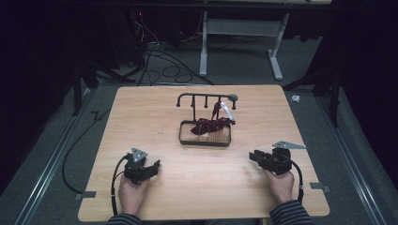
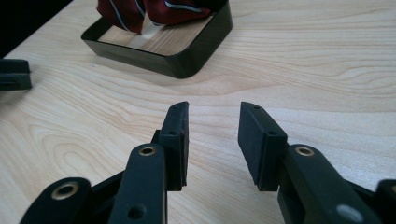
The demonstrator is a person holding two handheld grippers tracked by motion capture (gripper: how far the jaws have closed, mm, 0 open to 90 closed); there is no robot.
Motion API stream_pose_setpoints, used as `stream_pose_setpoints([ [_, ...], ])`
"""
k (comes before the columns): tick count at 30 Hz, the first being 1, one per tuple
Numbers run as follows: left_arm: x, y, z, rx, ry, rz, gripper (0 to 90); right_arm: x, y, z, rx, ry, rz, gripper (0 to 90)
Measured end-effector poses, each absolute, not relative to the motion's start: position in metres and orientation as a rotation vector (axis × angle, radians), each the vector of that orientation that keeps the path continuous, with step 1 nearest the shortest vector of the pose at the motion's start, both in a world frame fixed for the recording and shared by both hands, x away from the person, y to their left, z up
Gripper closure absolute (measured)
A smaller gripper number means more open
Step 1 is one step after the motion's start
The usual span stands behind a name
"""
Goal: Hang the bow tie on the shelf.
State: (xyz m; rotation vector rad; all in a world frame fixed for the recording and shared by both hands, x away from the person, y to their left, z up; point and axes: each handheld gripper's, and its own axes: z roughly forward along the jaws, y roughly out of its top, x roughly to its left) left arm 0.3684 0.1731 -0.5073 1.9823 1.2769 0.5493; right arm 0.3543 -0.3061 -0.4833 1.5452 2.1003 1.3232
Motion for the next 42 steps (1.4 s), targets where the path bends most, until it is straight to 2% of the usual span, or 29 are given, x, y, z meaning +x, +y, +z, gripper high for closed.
stream_pose_setpoints([
  [42,0.368,0.173,-0.507,1.986,1.276,0.551,35.5,0.363,-0.292,-0.502,1.499,2.11,1.117,62.5],
])
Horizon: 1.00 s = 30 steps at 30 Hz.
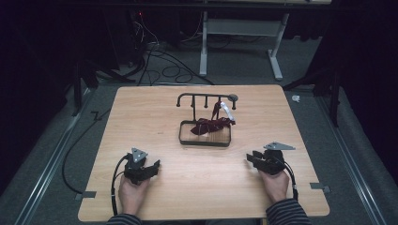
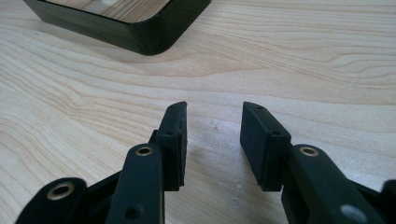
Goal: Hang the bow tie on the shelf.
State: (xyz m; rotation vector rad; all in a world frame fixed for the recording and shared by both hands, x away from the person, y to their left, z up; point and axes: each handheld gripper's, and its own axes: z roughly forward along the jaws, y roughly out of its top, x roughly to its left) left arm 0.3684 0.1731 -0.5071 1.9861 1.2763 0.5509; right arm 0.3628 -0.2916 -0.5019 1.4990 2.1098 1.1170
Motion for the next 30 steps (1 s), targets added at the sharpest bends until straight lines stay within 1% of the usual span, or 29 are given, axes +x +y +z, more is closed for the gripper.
stream_pose_setpoints([
  [8,0.368,0.173,-0.507,1.987,1.276,0.552,35.5,0.363,-0.287,-0.502,1.466,2.125,1.063,58.9],
  [18,0.368,0.173,-0.507,1.985,1.277,0.553,35.5,0.36,-0.278,-0.502,1.393,2.148,0.991,48.9],
  [30,0.368,0.173,-0.507,1.984,1.278,0.55,35.6,0.357,-0.272,-0.502,1.344,2.159,0.929,44.6],
])
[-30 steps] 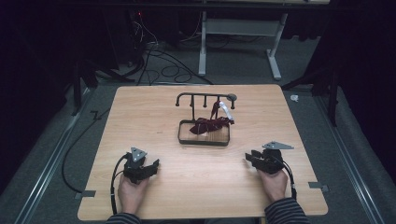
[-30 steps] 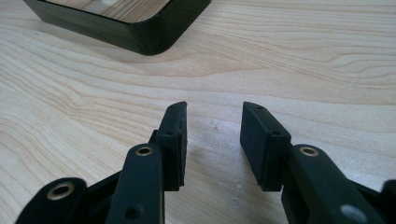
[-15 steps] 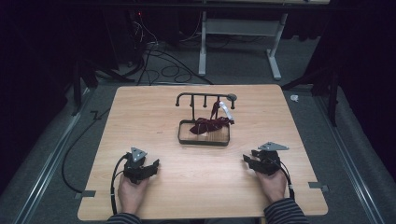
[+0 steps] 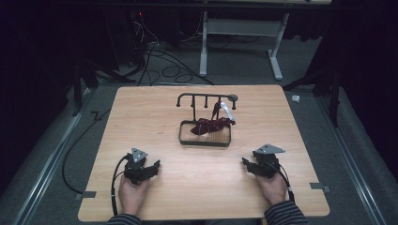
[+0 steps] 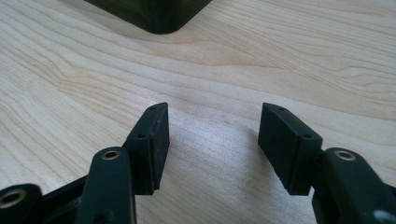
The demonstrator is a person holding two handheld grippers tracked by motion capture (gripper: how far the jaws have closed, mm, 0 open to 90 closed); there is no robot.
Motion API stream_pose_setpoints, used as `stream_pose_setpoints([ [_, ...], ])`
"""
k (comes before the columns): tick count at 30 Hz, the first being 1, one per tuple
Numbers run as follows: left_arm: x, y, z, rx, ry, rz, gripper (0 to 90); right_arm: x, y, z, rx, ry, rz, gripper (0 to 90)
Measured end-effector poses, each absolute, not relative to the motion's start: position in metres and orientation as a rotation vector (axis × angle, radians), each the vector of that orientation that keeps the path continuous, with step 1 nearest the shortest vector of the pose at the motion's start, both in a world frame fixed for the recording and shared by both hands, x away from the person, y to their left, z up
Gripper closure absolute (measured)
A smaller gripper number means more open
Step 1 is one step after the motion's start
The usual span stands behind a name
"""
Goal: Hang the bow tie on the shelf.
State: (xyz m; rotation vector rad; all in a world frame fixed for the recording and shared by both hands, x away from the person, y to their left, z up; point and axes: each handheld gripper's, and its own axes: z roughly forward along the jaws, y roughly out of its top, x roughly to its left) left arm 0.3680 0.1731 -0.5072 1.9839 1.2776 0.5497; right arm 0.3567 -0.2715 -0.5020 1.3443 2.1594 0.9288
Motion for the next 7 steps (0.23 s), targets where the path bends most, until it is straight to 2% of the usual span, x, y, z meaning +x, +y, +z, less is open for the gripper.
stream_pose_setpoints([
  [7,0.368,0.1731,-0.5072,1.984,1.278,0.549,35.5,0.357,-0.2721,-0.502,1.342,2.16,0.932,44.7],
])
